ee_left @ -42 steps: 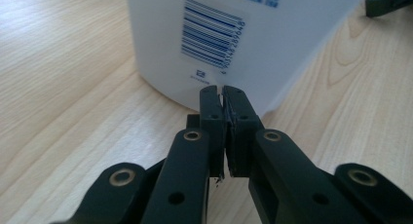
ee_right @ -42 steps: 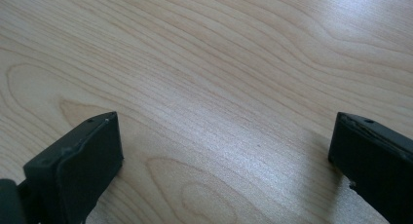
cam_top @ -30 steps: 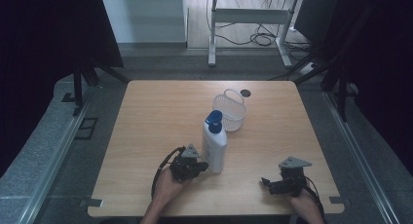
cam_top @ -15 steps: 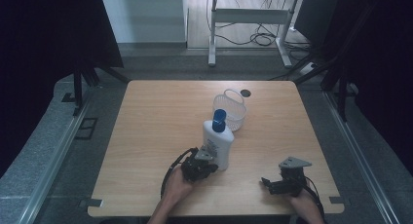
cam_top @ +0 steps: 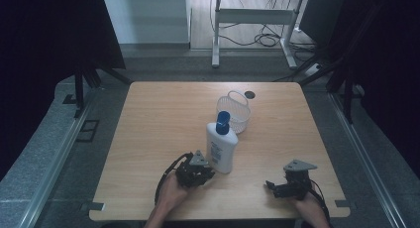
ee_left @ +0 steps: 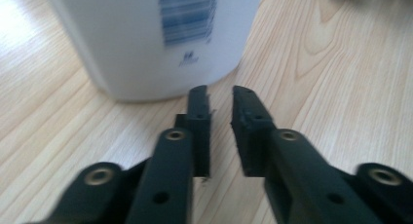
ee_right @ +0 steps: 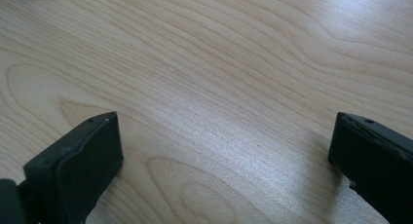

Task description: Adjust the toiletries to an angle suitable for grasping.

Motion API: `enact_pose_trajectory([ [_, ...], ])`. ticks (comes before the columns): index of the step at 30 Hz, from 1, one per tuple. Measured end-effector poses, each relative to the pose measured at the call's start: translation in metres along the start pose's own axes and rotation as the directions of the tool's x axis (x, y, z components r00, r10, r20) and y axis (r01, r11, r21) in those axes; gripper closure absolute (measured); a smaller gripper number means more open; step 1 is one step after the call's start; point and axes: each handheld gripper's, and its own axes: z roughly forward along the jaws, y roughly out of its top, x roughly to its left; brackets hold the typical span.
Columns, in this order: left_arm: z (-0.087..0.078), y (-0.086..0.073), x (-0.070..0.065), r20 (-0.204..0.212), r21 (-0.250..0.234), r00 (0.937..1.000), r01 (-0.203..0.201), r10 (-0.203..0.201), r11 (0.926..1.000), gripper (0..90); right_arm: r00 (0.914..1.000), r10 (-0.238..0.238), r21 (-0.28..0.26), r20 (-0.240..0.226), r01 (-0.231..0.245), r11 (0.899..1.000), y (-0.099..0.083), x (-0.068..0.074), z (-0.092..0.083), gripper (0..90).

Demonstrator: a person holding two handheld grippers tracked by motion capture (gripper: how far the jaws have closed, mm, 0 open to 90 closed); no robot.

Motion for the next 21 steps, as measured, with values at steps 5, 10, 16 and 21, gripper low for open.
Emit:
enact_pose_trajectory([
  [5,-0.005,-0.01,-0.003,-0.029,0.018,0.9996,0.0,0.0,0.9998,60.7,1.0,0.001,0.0,0.0,-0.001,1.0,0.0,0.0,0.0,0.0],
  [10,-0.008,-0.016,-0.009,-0.038,0.044,0.9993,-0.007,0.009,0.999,52.0,1.0,0.0,0.0,0.0,0.0,1.0,0.0,0.0,0.0,0.0],
  [16,-0.006,-0.029,-0.015,-0.063,0.063,0.998,0.011,-0.007,0.9979,35.1,1.0,-0.001,0.0,0.0,0.001,1.0,0.0,0.0,0.0,0.0],
  [21,-0.005,-0.034,-0.013,-0.096,0.04,0.9951,0.028,-0.024,0.9988,25.6,1.0,-0.001,0.0,0.0,0.001,1.0,0.0,0.0,0.0,0.0],
])
